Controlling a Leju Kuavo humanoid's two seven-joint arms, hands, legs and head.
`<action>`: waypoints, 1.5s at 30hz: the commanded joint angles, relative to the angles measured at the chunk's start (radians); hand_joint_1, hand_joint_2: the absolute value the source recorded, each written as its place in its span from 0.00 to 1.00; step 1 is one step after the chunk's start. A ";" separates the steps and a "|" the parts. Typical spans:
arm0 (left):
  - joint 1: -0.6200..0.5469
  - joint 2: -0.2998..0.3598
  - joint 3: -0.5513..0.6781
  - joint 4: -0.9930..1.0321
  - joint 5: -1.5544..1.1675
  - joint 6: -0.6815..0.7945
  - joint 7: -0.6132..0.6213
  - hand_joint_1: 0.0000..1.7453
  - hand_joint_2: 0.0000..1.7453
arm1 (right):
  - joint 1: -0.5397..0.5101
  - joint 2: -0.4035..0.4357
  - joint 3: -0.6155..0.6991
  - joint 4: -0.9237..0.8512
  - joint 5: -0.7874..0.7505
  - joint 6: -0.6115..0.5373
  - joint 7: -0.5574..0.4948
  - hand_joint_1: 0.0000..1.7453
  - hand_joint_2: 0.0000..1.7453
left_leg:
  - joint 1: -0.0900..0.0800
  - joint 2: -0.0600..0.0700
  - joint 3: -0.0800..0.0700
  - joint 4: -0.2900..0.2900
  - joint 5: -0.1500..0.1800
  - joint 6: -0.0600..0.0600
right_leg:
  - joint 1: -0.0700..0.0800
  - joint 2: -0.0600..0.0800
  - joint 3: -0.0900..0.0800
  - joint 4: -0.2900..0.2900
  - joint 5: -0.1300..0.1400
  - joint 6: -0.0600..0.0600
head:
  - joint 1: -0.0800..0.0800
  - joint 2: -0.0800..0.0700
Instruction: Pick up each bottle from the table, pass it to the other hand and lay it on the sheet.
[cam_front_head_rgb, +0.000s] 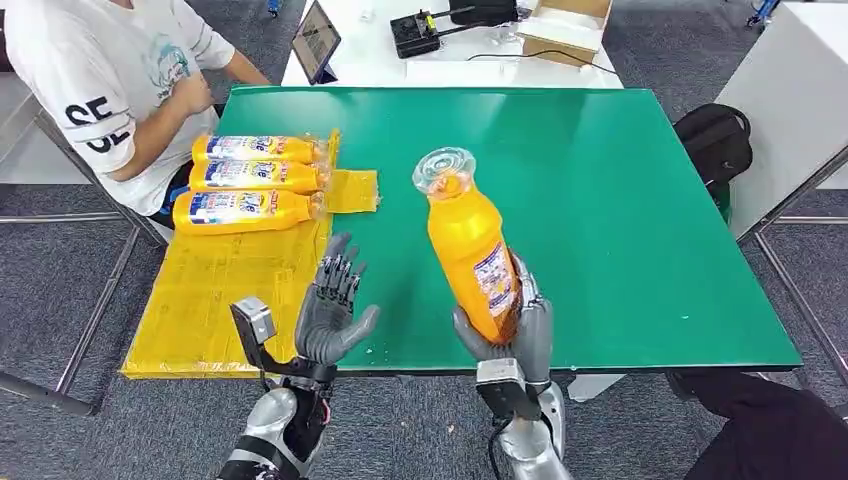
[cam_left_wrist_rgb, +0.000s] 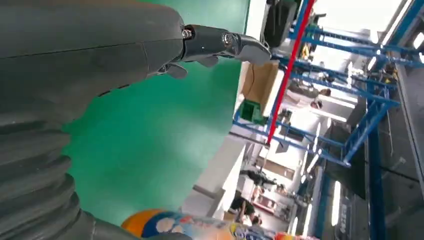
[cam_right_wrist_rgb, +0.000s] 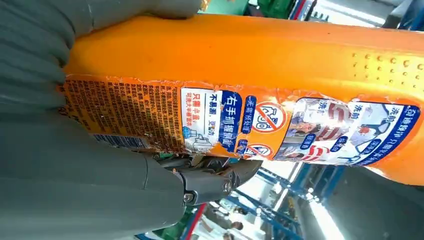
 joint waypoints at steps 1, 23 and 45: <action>0.042 -0.020 -0.041 0.010 -0.013 -0.010 0.006 0.00 1.00 | -0.022 0.027 -0.090 0.029 -0.053 -0.024 -0.034 1.00 1.00 | -0.001 0.000 0.003 -0.001 -0.001 0.001 | 0.000 0.000 0.003 -0.001 -0.001 -0.001 | 0.000 0.000; -0.018 -0.020 -0.072 0.102 0.019 -0.023 0.012 0.00 1.00 | -0.182 0.106 0.161 0.675 0.209 -0.049 -0.018 1.00 1.00 | 0.000 0.003 0.005 -0.001 -0.001 0.001 | 0.000 0.002 0.004 -0.001 -0.001 -0.002 | 0.000 0.000; -0.068 -0.020 -0.088 0.182 -0.067 0.066 0.011 0.00 1.00 | -0.195 0.106 0.228 0.699 0.202 -0.046 -0.012 1.00 1.00 | 0.001 0.000 0.005 0.000 -0.002 0.001 | 0.001 -0.002 0.005 0.000 -0.002 -0.003 | 0.000 0.000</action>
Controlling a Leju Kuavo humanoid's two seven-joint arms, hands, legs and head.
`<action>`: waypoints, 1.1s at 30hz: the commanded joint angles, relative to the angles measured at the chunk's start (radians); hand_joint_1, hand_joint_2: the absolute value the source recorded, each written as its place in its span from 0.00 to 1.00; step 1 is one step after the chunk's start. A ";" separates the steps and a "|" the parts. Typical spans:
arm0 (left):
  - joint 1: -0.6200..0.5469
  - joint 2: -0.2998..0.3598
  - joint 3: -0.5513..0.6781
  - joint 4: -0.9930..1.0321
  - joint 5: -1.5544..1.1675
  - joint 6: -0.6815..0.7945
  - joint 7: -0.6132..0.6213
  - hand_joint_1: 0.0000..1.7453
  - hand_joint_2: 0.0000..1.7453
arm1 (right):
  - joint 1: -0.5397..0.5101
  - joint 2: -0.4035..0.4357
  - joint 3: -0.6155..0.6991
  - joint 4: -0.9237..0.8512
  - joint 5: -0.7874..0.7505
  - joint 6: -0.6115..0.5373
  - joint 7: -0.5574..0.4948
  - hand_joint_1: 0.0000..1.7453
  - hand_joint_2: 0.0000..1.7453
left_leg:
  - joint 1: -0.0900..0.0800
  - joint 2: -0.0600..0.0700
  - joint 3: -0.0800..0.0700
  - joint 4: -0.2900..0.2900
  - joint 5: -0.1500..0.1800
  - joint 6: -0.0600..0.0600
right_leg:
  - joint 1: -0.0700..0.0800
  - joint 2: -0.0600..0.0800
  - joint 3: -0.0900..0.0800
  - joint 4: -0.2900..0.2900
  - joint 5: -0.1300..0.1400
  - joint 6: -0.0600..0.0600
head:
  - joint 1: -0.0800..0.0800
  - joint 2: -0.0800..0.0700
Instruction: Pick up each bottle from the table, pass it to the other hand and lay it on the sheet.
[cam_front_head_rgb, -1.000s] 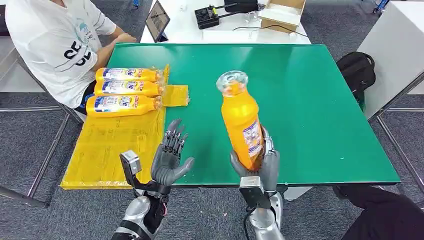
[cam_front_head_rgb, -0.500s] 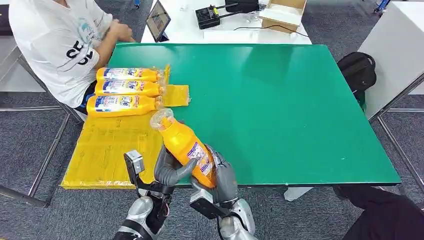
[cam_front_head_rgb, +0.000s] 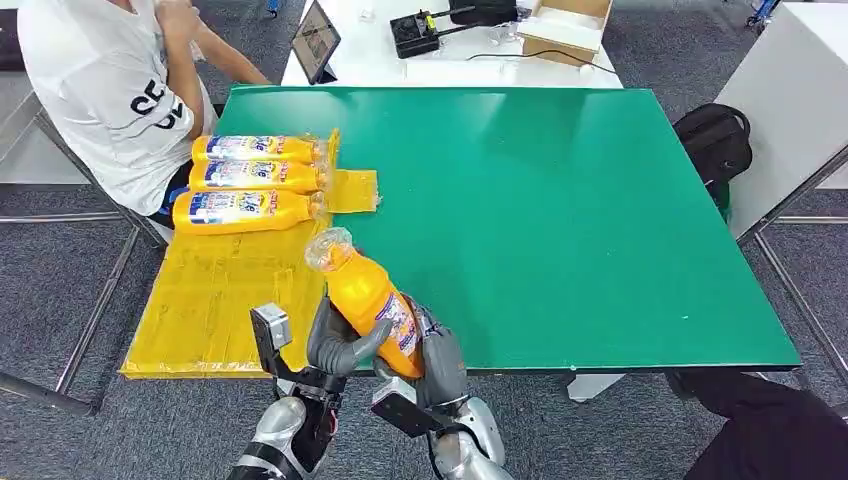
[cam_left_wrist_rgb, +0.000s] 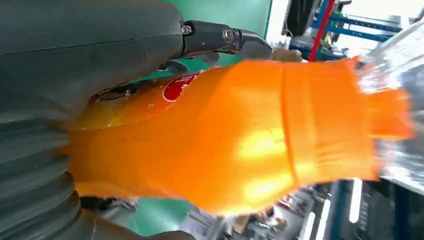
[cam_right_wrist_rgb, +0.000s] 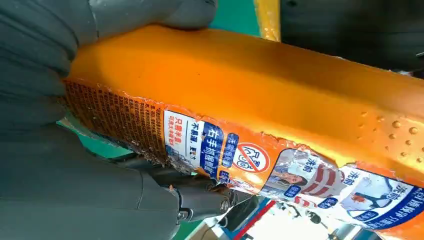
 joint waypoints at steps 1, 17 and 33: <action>-0.073 -0.021 -0.046 0.118 -0.054 0.051 0.000 0.00 1.00 | -0.017 0.005 0.102 0.082 0.006 0.013 -0.014 1.00 1.00 | 0.000 -0.001 0.004 0.000 -0.002 0.001 | 0.001 -0.002 0.004 0.000 -0.002 -0.002 | 0.000 0.000; -0.093 -0.021 -0.026 0.130 -0.008 0.028 -0.002 0.00 1.00 | -0.033 0.005 0.145 0.126 0.011 0.052 -0.003 1.00 1.00 | 0.000 -0.001 0.002 0.000 -0.001 0.001 | 0.001 -0.002 0.003 0.000 -0.001 -0.002 | 0.000 0.000; -0.084 -0.021 -0.027 0.141 0.036 -0.116 -0.012 1.00 1.00 | -0.046 0.005 0.145 0.165 0.001 0.071 -0.002 1.00 1.00 | 0.000 -0.002 0.005 0.000 -0.002 0.001 | 0.001 -0.003 0.006 0.000 -0.003 -0.003 | 0.000 0.000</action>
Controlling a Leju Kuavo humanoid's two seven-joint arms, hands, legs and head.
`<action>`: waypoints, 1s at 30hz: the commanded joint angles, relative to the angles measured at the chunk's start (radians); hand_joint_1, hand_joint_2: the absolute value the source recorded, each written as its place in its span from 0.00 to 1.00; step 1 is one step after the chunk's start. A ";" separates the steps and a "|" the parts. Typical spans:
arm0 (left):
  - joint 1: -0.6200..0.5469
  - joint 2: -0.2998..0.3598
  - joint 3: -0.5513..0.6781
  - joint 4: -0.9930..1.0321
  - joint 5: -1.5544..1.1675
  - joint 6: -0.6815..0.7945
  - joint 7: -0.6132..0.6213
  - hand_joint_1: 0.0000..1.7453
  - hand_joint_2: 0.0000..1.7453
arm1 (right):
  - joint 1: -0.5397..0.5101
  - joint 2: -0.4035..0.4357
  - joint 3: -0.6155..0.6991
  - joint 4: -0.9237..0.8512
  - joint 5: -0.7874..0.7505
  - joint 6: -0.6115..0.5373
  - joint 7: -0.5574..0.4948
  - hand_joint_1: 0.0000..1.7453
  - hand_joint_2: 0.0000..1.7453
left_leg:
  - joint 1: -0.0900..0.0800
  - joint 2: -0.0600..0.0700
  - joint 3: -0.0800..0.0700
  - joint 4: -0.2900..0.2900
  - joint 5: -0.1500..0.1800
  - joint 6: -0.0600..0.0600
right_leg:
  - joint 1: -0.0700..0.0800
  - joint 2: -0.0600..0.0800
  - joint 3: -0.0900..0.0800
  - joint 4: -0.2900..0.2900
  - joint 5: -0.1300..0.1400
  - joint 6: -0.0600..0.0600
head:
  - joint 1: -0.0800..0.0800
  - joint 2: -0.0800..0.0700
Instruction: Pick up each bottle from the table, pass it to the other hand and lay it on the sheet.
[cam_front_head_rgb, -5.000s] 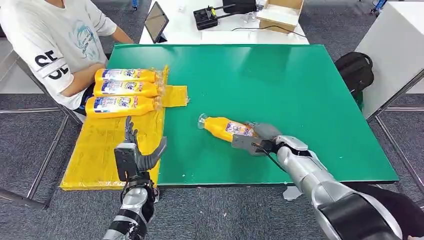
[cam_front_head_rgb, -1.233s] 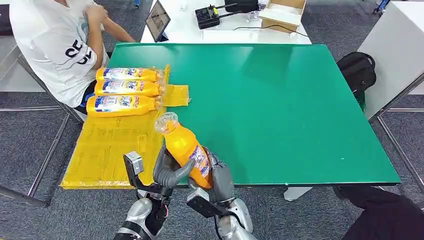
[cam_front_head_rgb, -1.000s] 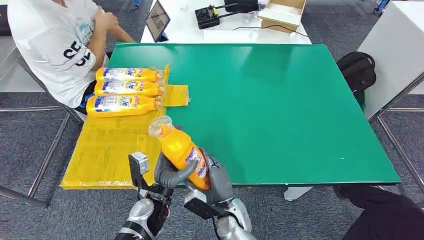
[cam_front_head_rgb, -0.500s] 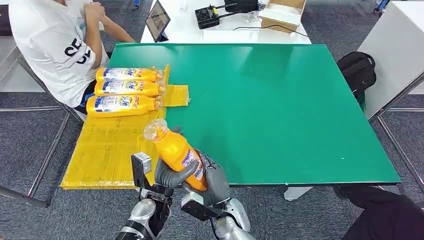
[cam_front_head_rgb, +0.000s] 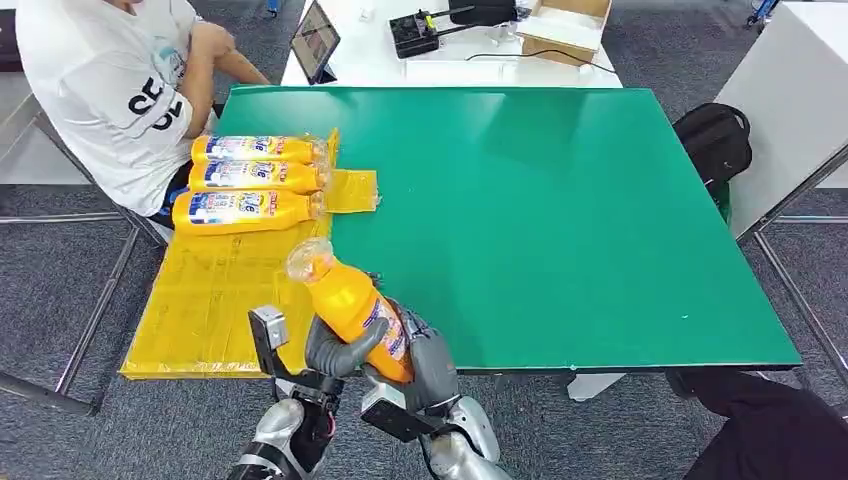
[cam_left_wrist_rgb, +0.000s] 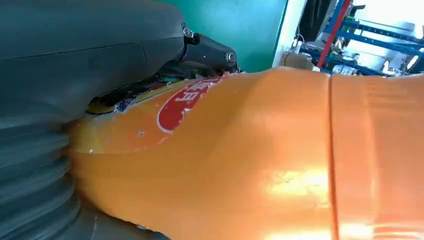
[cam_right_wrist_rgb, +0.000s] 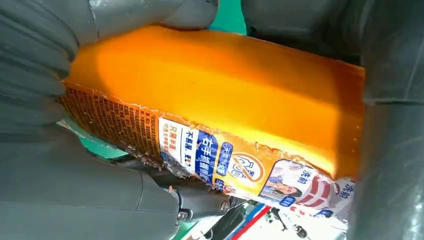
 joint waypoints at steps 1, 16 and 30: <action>-0.072 -0.021 -0.061 0.085 -0.016 -0.053 -0.005 1.00 1.00 | -0.025 0.006 0.071 0.111 0.016 0.053 -0.006 1.00 1.00 | 0.000 -0.002 0.003 0.000 -0.001 0.001 | 0.001 -0.002 0.004 0.000 -0.002 -0.002 | 0.000 0.000; -0.072 -0.020 -0.019 0.006 -0.206 0.174 -0.041 1.00 1.00 | -0.007 0.003 0.021 -0.001 0.031 0.127 0.009 0.00 0.00 | 0.000 -0.001 0.003 0.001 -0.002 0.001 | 0.001 -0.003 0.004 0.001 -0.002 -0.003 | 0.000 0.000; -0.135 -0.006 0.127 -0.088 -0.298 0.408 -0.056 1.00 1.00 | 0.035 -0.014 -0.014 -0.271 -0.038 0.297 0.012 0.00 0.00 | 0.000 -0.001 0.006 0.000 -0.002 0.002 | 0.001 -0.003 0.007 0.000 -0.003 -0.003 | 0.001 0.000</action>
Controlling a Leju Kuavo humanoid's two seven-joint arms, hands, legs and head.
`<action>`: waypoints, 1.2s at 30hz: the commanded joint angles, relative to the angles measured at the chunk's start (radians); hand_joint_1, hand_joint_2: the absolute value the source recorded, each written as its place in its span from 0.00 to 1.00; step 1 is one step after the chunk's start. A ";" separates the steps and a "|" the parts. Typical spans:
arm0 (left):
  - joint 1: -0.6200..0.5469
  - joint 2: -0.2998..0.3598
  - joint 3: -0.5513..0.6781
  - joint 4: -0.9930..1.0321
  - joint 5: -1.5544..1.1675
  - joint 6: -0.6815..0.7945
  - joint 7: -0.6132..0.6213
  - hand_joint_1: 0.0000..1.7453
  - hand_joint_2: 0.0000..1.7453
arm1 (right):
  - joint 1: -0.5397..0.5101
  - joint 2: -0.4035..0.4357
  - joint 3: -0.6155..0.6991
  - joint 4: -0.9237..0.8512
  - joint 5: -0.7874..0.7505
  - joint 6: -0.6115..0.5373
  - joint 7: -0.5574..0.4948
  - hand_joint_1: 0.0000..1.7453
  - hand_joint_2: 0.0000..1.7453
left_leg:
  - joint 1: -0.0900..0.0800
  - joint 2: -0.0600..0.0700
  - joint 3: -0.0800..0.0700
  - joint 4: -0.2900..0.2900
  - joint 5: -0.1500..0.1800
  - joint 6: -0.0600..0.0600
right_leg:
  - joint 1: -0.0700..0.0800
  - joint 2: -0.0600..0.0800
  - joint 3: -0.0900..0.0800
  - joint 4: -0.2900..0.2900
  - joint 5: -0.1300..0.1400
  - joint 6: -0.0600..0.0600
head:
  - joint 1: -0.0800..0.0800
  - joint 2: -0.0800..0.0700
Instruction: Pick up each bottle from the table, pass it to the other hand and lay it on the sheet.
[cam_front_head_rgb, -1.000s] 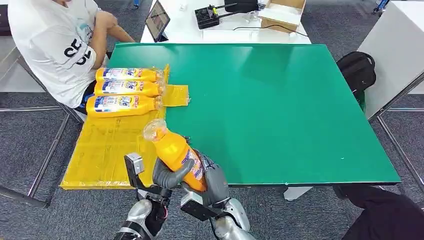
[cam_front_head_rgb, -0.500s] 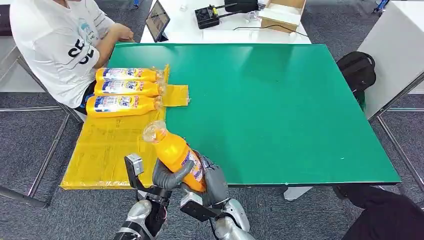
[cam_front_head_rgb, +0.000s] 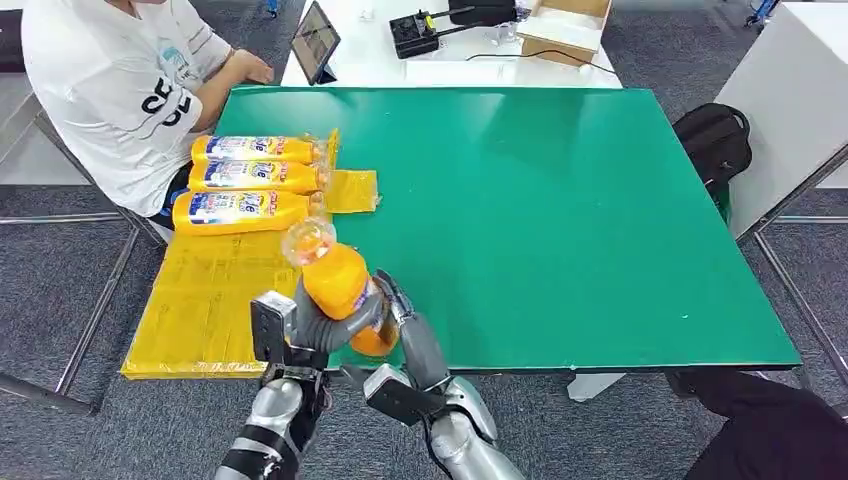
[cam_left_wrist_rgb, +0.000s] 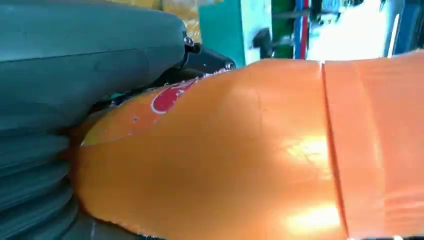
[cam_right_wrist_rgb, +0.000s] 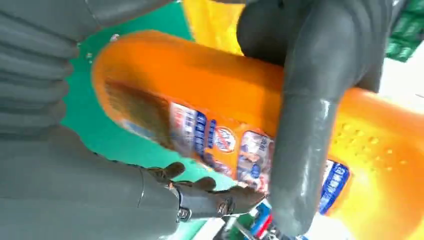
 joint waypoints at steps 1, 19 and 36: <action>-0.107 0.001 0.101 -0.002 -0.015 0.103 -0.012 1.00 1.00 | 0.012 -0.010 0.002 -0.075 -0.026 0.017 -0.022 0.00 0.00 | 0.000 0.000 0.003 0.000 -0.002 0.001 | 0.001 -0.001 0.004 0.000 -0.002 -0.002 | 0.000 0.000; -0.247 0.081 0.276 0.111 -0.239 0.491 -0.029 1.00 1.00 | 0.016 0.004 -0.031 -0.143 -0.128 0.041 -0.045 0.00 0.00 | 0.000 0.002 0.007 -0.001 -0.003 0.001 | 0.001 0.001 0.007 0.000 -0.003 -0.004 | 0.000 0.000; -0.285 0.305 0.109 0.234 -1.430 0.633 0.565 1.00 1.00 | 0.049 -0.053 0.055 -0.384 -0.289 -0.156 -0.073 0.00 0.00 | 0.000 0.003 0.007 -0.001 -0.002 0.001 | 0.001 0.001 0.006 0.000 -0.003 -0.004 | 0.000 0.000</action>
